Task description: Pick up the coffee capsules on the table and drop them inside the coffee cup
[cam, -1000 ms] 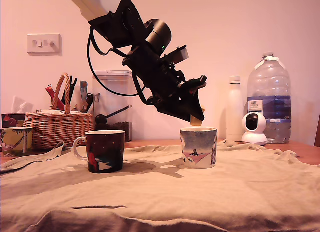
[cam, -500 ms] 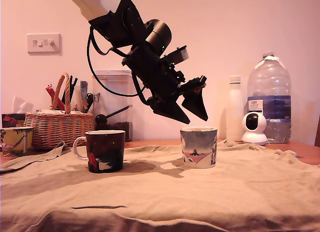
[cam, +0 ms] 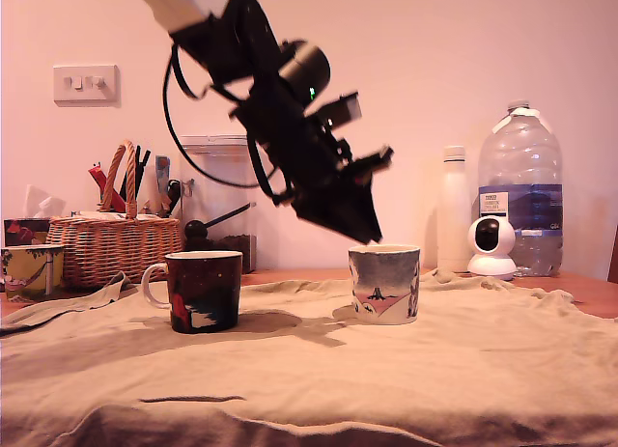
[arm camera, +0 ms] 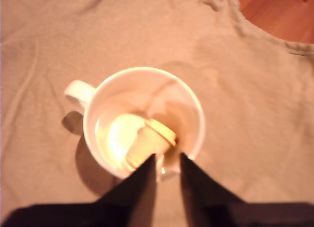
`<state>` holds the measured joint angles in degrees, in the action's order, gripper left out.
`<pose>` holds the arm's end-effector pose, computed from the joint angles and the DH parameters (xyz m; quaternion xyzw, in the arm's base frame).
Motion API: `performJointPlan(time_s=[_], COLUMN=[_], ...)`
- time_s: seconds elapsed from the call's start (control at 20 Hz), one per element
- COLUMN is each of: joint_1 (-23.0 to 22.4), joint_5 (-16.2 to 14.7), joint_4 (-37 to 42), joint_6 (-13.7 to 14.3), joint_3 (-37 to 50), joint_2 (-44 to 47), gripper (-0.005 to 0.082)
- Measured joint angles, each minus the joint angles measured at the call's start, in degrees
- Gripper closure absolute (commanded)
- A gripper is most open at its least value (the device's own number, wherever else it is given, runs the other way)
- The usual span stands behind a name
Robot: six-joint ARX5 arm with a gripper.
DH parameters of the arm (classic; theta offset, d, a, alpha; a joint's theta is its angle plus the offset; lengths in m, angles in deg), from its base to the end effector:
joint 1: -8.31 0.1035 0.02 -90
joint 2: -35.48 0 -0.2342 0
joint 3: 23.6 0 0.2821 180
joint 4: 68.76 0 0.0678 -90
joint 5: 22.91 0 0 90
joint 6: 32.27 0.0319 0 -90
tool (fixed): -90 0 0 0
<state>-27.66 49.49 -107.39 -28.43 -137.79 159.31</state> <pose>0.3940 -0.2979 0.1775 0.0925 0.3896 -0.4245 0.8120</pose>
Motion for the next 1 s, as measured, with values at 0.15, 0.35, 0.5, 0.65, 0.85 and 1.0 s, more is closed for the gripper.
performJointPlan(time_s=[0.15,0.35,0.5,0.65,0.85,1.0], joint_1=[0.02,0.83,2.01,4.24,7.54,9.73], joint_5=[0.13,0.72,2.82,3.74,3.82,4.31], joint_4=[-4.0,-8.07,-11.63,-13.73,-11.54,-5.81], joint_6=[0.87,1.4,2.91,3.5,3.67,3.56], joint_3=[0.0,-0.13,-0.2,-0.2,1.33,8.98], joint_2=[-5.25,-13.25,-16.92,-19.78,-25.2,-31.39], gripper=[0.079,0.079,0.079,0.079,0.079,0.079])
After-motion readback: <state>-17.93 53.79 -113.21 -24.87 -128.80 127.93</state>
